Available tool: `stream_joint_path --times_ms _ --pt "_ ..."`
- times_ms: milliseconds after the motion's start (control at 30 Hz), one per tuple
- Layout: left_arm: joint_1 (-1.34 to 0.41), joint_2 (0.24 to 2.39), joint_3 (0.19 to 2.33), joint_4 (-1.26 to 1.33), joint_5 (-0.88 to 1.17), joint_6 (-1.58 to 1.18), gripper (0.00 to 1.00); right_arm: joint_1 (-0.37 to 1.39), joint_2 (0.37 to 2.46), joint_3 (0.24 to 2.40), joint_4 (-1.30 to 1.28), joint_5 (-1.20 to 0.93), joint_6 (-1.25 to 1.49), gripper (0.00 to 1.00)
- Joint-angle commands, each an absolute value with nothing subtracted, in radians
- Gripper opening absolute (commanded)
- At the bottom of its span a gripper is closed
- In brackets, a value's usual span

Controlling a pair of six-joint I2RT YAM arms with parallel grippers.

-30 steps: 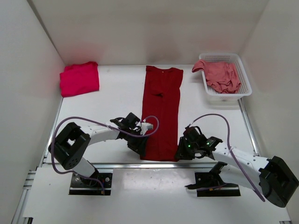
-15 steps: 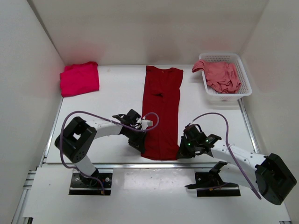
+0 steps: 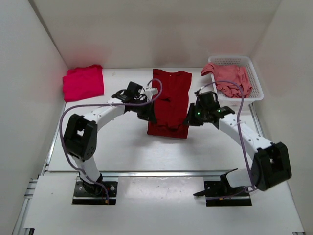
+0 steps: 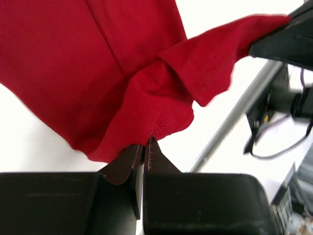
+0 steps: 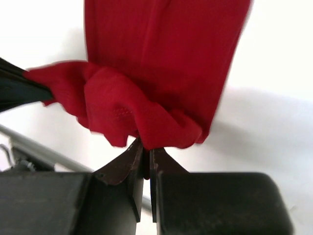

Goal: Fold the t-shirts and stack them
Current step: Fold the folded rectangular tshirt in 1/3 of the way

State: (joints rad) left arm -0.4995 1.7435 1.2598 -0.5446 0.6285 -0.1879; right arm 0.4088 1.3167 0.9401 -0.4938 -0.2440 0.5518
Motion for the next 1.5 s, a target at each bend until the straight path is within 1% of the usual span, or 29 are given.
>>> stream_joint_path --times_ms 0,100,300,533,667,700,767,800,833,867,900,933,967,1033,1067,1133,1167,1200,1233,1267,1300,1333,1400,1467 --pt "-0.451 1.822 1.382 -0.564 0.618 -0.193 0.04 0.355 1.429 1.046 -0.486 -0.271 0.407 0.00" --pt "-0.437 1.885 1.454 -0.572 0.588 -0.175 0.04 0.321 1.537 1.129 -0.486 -0.281 0.371 0.00" --pt "-0.420 1.966 1.543 -0.568 0.545 -0.173 0.04 0.293 1.676 1.278 -0.492 -0.304 0.312 0.00" --pt "-0.414 2.045 1.644 -0.575 0.516 -0.175 0.06 0.285 1.824 1.397 -0.525 -0.336 0.272 0.00" --pt "-0.410 2.065 1.666 -0.572 0.508 -0.176 0.07 0.276 1.867 1.407 -0.519 -0.336 0.270 0.00" --pt "-0.411 2.072 1.666 -0.572 0.508 -0.179 0.07 0.279 1.874 1.414 -0.517 -0.337 0.273 0.01" --pt "-0.410 2.075 1.663 -0.574 0.506 -0.180 0.08 0.267 1.908 1.452 -0.523 -0.342 0.267 0.06" --pt "-0.405 2.080 1.655 -0.575 0.493 -0.192 0.10 0.261 1.925 1.465 -0.538 -0.336 0.255 0.12" --pt "-0.400 2.080 1.648 -0.574 0.485 -0.184 0.13 0.258 1.936 1.497 -0.557 -0.325 0.250 0.17" --pt "-0.400 2.086 1.647 -0.571 0.486 -0.196 0.17 0.255 1.954 1.521 -0.564 -0.312 0.242 0.20" --pt "-0.397 2.091 1.644 -0.577 0.485 -0.198 0.28 0.244 1.960 1.537 -0.581 -0.313 0.239 0.26" --pt "-0.391 2.095 1.649 -0.575 0.489 -0.201 0.40 0.235 1.973 1.573 -0.604 -0.302 0.235 0.29" --pt "-0.387 2.100 1.654 -0.571 0.489 -0.204 0.46 0.235 1.980 1.604 -0.613 -0.301 0.229 0.31" --pt "-0.370 2.100 1.660 -0.572 0.486 -0.201 0.66 0.223 1.971 1.649 -0.652 -0.261 0.222 0.41" --pt "-0.371 2.097 1.680 -0.571 0.497 -0.201 0.71 0.230 1.956 1.670 -0.660 -0.247 0.213 0.44" --pt "-0.348 2.088 1.696 -0.565 0.511 -0.201 0.89 0.236 1.924 1.704 -0.675 -0.201 0.198 0.54" --pt "-0.347 2.086 1.713 -0.569 0.517 -0.199 0.93 0.247 1.899 1.712 -0.683 -0.178 0.189 0.57" --pt "-0.335 2.071 1.733 -0.575 0.525 -0.195 0.98 0.271 1.863 1.704 -0.689 -0.155 0.177 0.58" --pt "-0.325 2.057 1.743 -0.578 0.525 -0.189 0.98 0.303 1.832 1.686 -0.690 -0.135 0.175 0.58" --pt "-0.321 2.033 1.752 -0.581 0.520 -0.186 0.99 0.330 1.810 1.655 -0.681 -0.141 0.161 0.52" --pt "-0.307 2.020 1.750 -0.589 0.525 -0.173 0.98 0.345 1.781 1.605 -0.673 -0.144 0.163 0.42" --pt "-0.296 1.994 1.731 -0.588 0.526 -0.154 0.99 0.374 1.757 1.576 -0.673 -0.162 0.163 0.34" --pt "-0.272 1.953 1.683 -0.592 0.549 -0.146 0.99 0.408 1.740 1.462 -0.678 -0.190 0.187 0.01" --pt "-0.250 1.902 1.613 -0.578 0.548 -0.146 0.99 0.437 1.724 1.387 -0.672 -0.228 0.202 0.00"
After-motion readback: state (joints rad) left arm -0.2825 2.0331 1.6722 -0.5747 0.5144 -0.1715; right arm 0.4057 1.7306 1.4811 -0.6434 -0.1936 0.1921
